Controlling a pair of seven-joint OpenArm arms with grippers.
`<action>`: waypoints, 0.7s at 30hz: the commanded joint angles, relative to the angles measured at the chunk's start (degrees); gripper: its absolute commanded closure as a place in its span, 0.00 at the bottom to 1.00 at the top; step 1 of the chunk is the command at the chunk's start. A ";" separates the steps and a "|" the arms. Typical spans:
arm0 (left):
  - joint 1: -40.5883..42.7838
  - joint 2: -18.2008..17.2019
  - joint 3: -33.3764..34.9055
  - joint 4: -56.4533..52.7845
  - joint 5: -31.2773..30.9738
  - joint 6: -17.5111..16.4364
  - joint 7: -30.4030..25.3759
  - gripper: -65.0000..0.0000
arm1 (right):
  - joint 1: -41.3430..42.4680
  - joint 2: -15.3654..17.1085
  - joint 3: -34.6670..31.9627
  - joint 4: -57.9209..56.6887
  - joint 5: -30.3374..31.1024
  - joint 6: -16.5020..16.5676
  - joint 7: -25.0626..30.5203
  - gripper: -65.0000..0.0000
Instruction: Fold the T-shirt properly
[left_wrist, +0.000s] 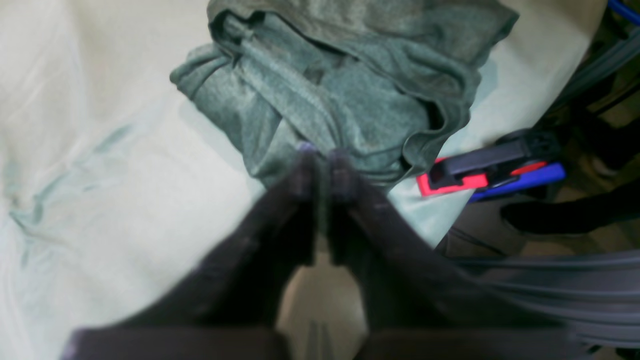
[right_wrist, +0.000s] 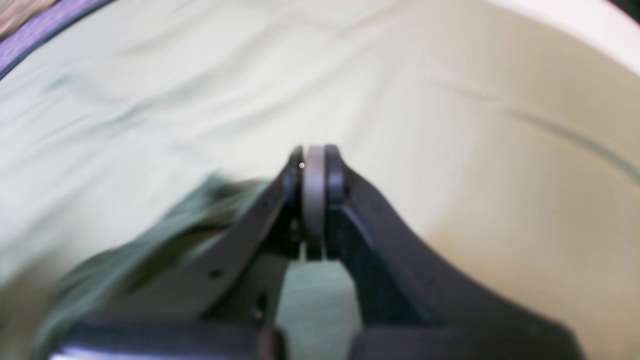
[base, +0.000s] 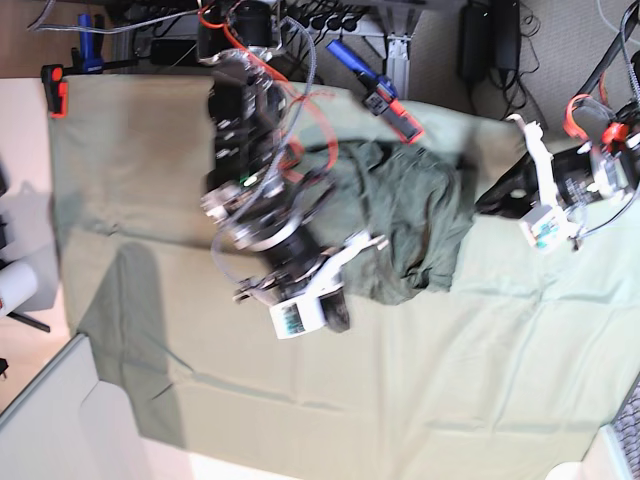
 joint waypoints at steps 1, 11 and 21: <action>-0.42 -0.76 -0.31 0.81 -0.83 -0.49 -1.42 1.00 | 2.08 -0.13 1.81 -0.37 0.31 0.02 2.25 1.00; -0.61 -0.79 13.55 1.40 9.03 -0.49 0.31 1.00 | 12.52 4.79 6.51 -21.75 0.50 0.04 7.30 1.00; -3.41 -0.66 22.14 -0.31 19.10 -0.49 -6.45 1.00 | 19.50 4.76 1.79 -37.88 -3.50 0.09 9.86 1.00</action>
